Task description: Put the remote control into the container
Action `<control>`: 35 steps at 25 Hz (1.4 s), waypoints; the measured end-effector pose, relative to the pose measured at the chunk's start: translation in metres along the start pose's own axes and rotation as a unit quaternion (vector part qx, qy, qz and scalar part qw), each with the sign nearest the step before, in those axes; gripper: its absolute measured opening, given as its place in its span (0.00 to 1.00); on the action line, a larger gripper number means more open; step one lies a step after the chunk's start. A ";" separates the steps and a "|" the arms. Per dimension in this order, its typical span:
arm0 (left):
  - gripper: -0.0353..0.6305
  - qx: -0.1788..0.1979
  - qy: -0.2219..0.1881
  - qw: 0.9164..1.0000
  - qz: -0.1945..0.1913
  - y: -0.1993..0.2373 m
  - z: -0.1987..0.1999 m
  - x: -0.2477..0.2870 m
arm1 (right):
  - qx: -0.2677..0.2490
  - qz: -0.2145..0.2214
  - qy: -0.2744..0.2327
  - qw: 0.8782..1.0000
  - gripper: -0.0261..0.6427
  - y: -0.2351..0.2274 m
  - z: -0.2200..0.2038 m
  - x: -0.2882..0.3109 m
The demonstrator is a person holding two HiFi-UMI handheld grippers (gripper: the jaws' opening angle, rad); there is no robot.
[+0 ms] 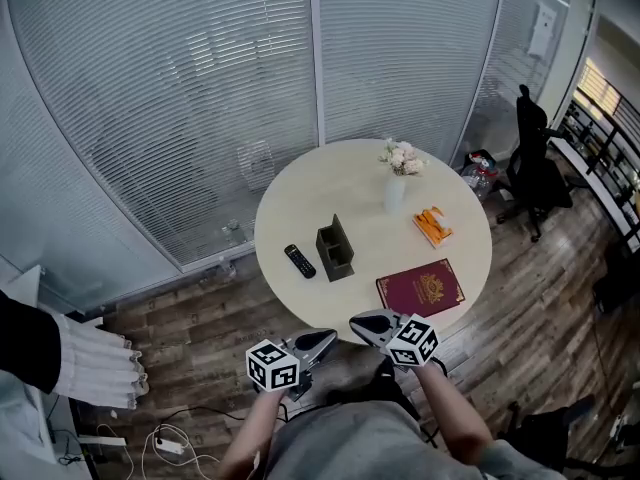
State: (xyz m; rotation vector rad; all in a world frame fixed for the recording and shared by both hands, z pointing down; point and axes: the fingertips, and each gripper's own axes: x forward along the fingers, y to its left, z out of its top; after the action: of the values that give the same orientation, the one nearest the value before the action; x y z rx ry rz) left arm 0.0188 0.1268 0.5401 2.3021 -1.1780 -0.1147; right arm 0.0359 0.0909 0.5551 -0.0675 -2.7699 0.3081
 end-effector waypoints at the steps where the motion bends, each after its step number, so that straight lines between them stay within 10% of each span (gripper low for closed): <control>1: 0.05 -0.001 0.001 1.000 0.000 0.000 0.000 0.000 | 0.001 0.000 0.002 1.000 0.06 -0.001 -0.001 0.000; 35: 0.05 -0.026 0.004 0.996 0.083 0.040 0.036 0.062 | -0.008 0.082 0.018 0.996 0.06 -0.077 0.016 -0.001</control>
State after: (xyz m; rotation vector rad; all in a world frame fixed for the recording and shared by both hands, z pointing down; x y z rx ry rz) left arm 0.0165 0.0446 0.5400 2.1471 -1.3402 -0.0732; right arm 0.0307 0.0121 0.5569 -0.3036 -2.7357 0.3226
